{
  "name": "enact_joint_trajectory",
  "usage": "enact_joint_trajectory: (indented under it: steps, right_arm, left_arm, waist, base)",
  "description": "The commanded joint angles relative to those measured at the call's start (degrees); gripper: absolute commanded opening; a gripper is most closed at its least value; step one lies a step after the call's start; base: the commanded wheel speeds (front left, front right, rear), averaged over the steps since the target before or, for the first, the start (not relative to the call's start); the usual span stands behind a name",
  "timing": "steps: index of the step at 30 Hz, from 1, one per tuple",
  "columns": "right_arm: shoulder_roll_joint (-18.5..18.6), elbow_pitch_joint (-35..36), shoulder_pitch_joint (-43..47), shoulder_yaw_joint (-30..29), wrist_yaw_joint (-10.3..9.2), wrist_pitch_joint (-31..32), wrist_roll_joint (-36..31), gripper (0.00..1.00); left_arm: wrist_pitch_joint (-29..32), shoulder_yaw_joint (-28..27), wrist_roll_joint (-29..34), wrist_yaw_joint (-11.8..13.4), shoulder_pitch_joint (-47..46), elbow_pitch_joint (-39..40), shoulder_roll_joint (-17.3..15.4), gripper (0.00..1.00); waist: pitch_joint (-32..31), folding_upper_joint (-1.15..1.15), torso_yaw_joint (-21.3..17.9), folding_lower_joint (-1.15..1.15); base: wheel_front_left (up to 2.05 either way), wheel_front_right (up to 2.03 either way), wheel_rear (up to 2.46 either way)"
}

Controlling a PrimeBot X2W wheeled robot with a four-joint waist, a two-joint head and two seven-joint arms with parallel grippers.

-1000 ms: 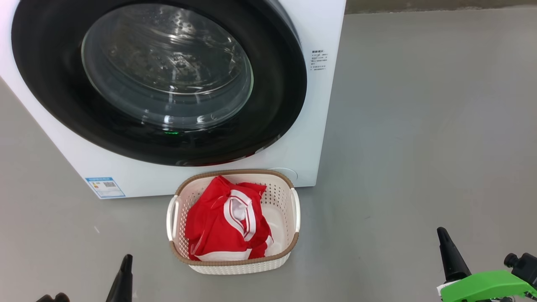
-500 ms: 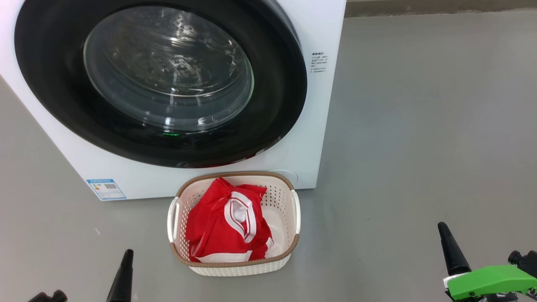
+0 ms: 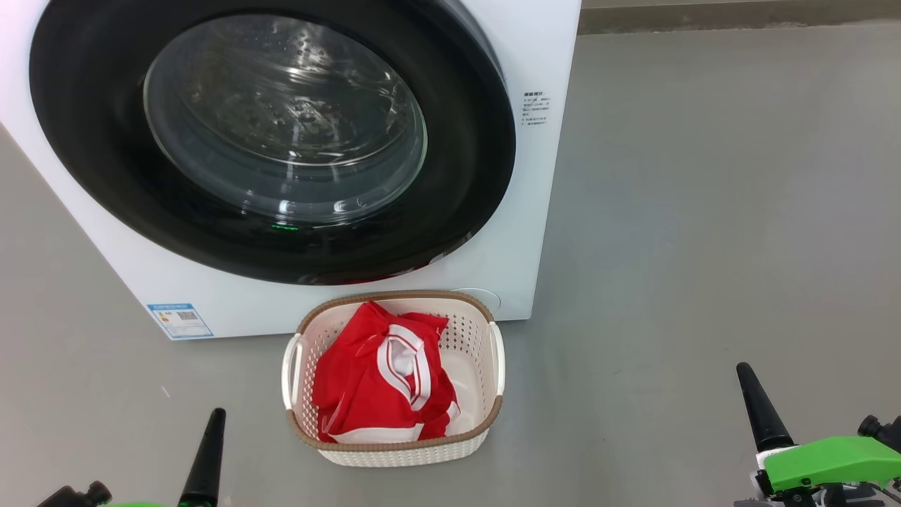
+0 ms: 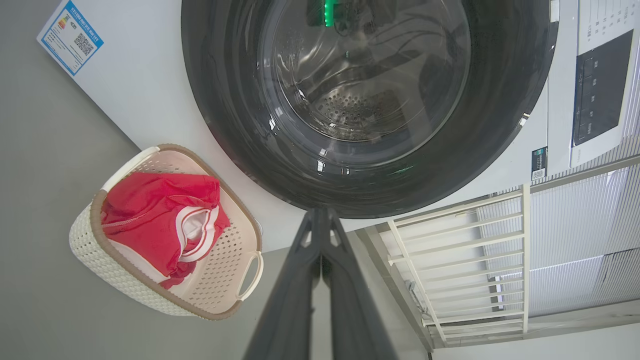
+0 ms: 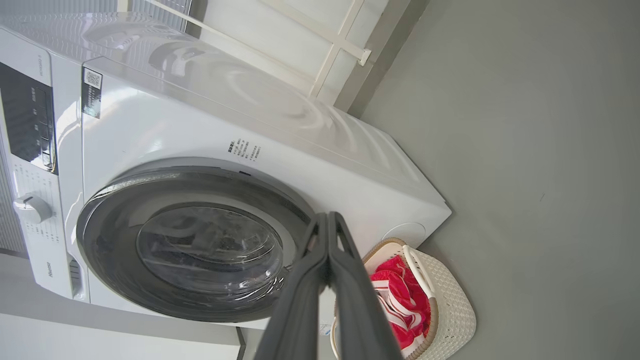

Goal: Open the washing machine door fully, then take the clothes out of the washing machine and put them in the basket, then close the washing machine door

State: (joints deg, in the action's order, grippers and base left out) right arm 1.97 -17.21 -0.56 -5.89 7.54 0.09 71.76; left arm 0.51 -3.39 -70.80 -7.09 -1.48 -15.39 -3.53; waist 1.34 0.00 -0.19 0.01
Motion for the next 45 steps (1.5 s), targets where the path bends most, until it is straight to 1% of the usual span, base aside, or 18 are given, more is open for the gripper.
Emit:
enact_joint_trajectory:
  steps: [1,35,45]
  right_arm:
    - [0.92,1.80,-2.98,0.54,-0.04,0.57,1.82,0.00]
    - [1.05,3.18,-5.58,-0.47,-0.05,6.23,20.37,0.00]
    - [1.03,3.19,-5.61,-0.51,-0.05,6.30,20.50,0.00]
  left_arm:
    - [0.53,-1.79,-1.90,-0.29,-2.36,1.28,-0.36,0.00]
    - [5.98,-3.18,-21.15,-0.40,-4.69,1.35,0.64,0.00]
    - [6.03,-3.20,-21.31,-0.40,-4.71,1.35,0.65,0.00]
  waist:
    - [-0.05,0.00,0.01,0.00]
    - [-1.15,0.00,0.19,0.00]
    - [-1.16,0.00,0.19,0.00]
  base:
    - [0.00,0.00,0.00]
    - [0.00,0.00,0.00]
    - [0.00,0.00,0.00]
